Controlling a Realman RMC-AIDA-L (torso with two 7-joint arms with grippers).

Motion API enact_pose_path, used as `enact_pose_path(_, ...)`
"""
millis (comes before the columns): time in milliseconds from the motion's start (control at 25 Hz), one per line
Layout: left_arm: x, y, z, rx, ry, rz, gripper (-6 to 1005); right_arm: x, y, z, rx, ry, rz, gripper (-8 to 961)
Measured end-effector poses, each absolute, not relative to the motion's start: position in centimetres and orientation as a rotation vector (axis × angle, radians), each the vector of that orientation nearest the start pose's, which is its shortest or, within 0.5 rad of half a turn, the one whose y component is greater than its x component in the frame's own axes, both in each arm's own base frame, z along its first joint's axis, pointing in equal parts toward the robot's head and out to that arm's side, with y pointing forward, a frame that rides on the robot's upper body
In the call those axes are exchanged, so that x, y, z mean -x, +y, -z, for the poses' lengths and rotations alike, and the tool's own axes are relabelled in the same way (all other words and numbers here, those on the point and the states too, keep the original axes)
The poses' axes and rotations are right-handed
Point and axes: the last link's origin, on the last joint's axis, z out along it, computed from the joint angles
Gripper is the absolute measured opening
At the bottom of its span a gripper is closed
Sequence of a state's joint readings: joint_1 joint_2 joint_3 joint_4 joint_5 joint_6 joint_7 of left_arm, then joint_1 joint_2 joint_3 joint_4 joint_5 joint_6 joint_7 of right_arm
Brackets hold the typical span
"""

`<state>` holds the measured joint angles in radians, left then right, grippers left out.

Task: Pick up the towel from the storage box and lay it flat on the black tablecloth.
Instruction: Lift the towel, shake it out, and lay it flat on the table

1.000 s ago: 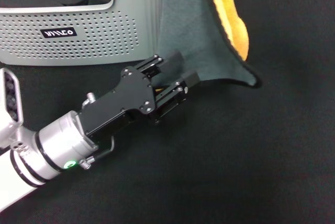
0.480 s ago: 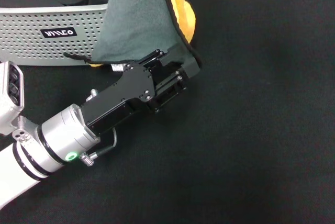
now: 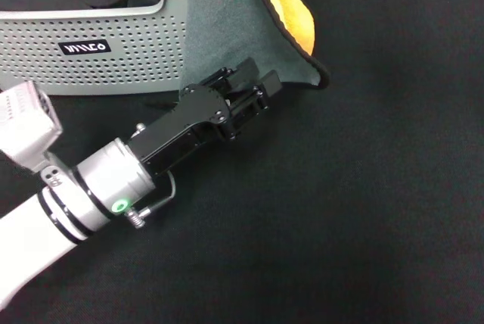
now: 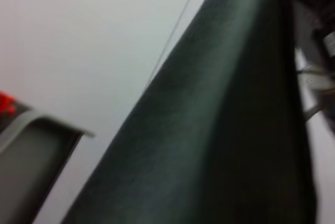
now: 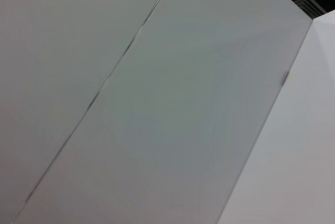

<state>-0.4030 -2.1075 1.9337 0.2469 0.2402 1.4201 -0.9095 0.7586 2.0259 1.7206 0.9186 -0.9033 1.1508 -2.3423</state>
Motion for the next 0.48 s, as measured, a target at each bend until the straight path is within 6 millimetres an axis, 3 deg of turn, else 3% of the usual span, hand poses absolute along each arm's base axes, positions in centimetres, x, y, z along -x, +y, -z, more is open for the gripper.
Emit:
enact_pose_path(200,23.5,28.1,8.4,2.228,-0.799,1.332,526,-1.5,40.7,-2.4,2.219,-0.581,-1.157,1)
enact_pose_path(480,23.5,26.7,8.3,2.152,-0.758,1.36,528,-1.2,41.3,-1.9,2.214,-0.567,-1.101,1)
